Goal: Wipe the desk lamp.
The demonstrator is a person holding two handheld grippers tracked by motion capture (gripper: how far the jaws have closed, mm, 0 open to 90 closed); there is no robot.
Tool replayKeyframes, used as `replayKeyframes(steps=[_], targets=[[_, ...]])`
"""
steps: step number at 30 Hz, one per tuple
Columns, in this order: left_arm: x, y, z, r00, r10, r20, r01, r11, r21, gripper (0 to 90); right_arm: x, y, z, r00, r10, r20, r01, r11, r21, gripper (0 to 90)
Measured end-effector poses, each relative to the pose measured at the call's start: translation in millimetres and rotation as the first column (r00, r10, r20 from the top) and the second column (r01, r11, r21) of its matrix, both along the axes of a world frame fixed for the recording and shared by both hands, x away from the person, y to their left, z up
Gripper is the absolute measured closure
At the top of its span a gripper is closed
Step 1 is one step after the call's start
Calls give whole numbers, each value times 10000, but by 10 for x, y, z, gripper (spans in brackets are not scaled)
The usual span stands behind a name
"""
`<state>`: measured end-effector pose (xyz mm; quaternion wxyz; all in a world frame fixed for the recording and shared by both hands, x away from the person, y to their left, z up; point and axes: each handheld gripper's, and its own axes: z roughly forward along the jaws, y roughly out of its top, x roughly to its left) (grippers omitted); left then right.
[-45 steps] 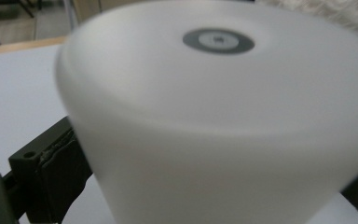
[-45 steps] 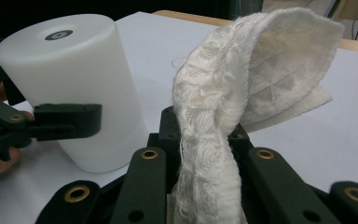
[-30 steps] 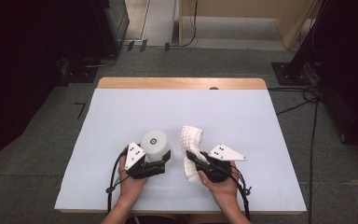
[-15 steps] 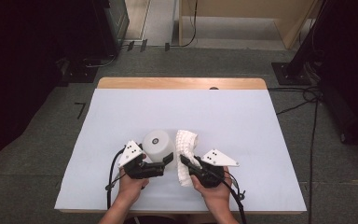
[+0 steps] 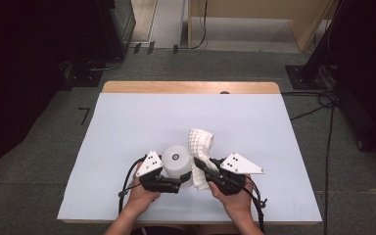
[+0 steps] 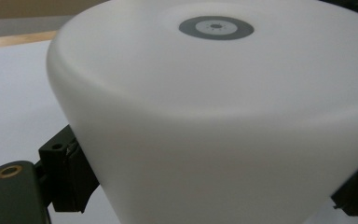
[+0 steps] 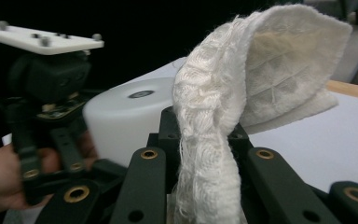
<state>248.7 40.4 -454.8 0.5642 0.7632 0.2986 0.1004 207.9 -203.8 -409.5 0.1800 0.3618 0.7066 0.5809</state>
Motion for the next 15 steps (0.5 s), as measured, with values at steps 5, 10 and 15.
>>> replayKeyframes(steps=[5,10,15], targets=[[8,58,29,9998,57,180,-56,10000,-58,88,-23,74,17,9994,322,114,-319,9992,-254,761],[-25,71,114,9987,-83,494,102,9993,-373,87,86,12,-112,9986,47,-529,-56,9998,-171,761],[3,160,147,9963,696,507,-643,9929,-998,87,134,52,-241,9936,204,-1110,-237,9993,-284,760]])
